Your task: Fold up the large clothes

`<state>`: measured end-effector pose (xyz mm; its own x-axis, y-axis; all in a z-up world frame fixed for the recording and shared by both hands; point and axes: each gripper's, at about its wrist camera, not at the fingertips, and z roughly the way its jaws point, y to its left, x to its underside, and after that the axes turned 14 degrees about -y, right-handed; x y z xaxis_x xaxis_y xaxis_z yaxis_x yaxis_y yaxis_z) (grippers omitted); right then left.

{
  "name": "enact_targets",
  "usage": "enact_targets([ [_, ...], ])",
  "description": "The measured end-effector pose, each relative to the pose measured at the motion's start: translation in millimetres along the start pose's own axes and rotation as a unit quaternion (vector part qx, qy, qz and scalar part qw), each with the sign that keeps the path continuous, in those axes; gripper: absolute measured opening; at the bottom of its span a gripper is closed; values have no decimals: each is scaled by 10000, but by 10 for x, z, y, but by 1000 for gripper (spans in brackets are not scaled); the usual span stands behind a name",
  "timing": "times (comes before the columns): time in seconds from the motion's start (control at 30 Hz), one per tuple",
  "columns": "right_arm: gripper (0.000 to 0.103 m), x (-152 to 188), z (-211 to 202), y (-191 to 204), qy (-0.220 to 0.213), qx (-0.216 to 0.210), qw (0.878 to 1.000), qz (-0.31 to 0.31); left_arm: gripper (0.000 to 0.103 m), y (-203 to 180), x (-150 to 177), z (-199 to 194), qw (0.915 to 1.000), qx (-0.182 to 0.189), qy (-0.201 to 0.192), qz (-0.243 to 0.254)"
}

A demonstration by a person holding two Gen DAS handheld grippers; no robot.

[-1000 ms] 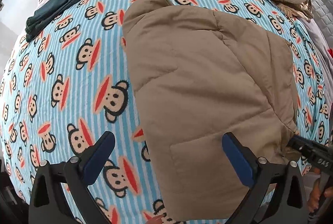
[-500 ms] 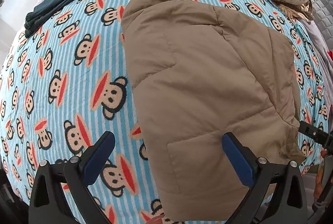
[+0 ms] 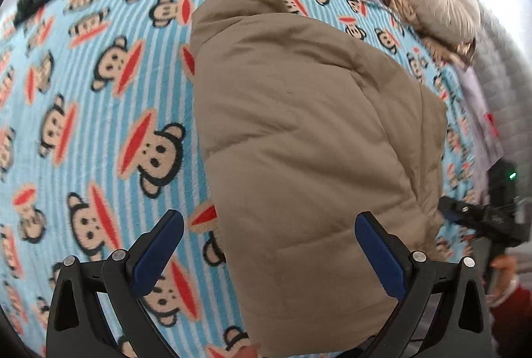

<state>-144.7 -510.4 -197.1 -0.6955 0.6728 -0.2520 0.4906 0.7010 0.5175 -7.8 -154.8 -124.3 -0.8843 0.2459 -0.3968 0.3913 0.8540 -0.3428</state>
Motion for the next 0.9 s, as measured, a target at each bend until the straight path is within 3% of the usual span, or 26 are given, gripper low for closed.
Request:
enact_targets([
  [0.17,103,-127,120,-38,194,-348,9992,-45,103,351,-44,170,9959,586,147,-675],
  [0.33,103,-232,330,-16,442,-754,9961,-114,103,502,-3,417,9772,1684,408,-1230],
  [0.4,103,-289,469,-16,541,-915,9943,-38,103,481,-2,509,9726,1909,428,-1255],
  [0.63,103,-396,984,4,923,-1650,9813,358,103,473,17,803,9719,1977,512,-1169],
  [0.8,103,-427,1208,85,968,-1837,9758,680,103,438,58,1004,9683,1999,649,-1349],
  [0.9,89,-418,1247,139,1017,-1866,9732,877,97,356,43,966,9723,1895,534,-1263],
])
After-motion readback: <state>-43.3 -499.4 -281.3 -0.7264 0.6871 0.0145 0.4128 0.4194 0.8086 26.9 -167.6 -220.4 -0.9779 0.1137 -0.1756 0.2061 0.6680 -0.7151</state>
